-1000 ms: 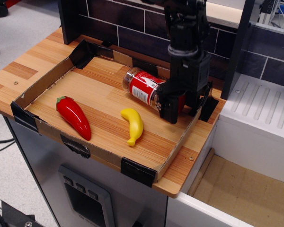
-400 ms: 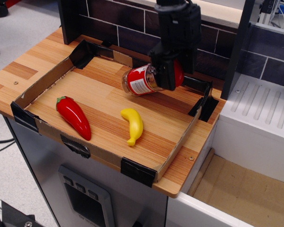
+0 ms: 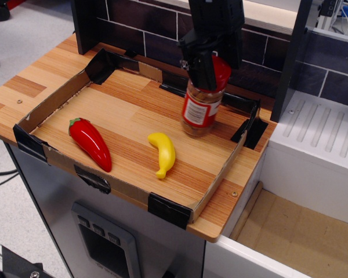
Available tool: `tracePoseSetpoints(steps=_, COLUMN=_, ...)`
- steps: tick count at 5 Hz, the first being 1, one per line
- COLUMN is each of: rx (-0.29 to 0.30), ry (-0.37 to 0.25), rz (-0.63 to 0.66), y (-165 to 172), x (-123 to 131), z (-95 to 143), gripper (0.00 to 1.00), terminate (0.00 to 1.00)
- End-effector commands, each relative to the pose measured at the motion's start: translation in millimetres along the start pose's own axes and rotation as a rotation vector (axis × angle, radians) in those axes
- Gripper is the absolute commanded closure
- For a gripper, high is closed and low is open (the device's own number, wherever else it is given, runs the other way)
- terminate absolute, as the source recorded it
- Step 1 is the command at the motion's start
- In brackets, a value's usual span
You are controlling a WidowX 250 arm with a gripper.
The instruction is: Upright basil bottle
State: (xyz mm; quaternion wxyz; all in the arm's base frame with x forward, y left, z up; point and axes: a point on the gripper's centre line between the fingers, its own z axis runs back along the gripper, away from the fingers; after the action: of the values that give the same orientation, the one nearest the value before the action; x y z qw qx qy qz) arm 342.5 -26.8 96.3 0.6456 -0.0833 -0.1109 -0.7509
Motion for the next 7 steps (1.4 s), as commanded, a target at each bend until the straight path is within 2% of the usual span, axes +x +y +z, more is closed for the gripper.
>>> tracePoseSetpoints(steps=1, rx=0.091, ry=0.055, rz=0.006, y=5.7, x=-14.1, z=24.6, gripper=0.0, terminate=0.0)
tracePoseSetpoints(steps=2, rx=0.089, ry=0.099, rz=0.063, y=9.8, x=-16.4, z=24.2, gripper=0.0, terminate=0.0)
tracePoseSetpoints(steps=3, rx=0.117, ry=0.127, rz=0.102, y=11.1, x=-16.4, z=31.0, gripper=0.0, terminate=0.0)
tracePoseSetpoints(steps=4, rx=0.141, ry=0.237, rz=0.177, y=14.2, x=-6.5, z=56.6, gripper=0.0, terminate=0.0)
tracePoseSetpoints(steps=5, rx=0.141, ry=0.232, rz=0.209, y=17.1, x=-1.1, z=74.3, gripper=0.0, terminate=0.0)
tracePoseSetpoints(steps=7, rx=0.141, ry=0.232, rz=0.209, y=17.1, x=-1.1, z=74.3, gripper=0.0, terminate=0.0)
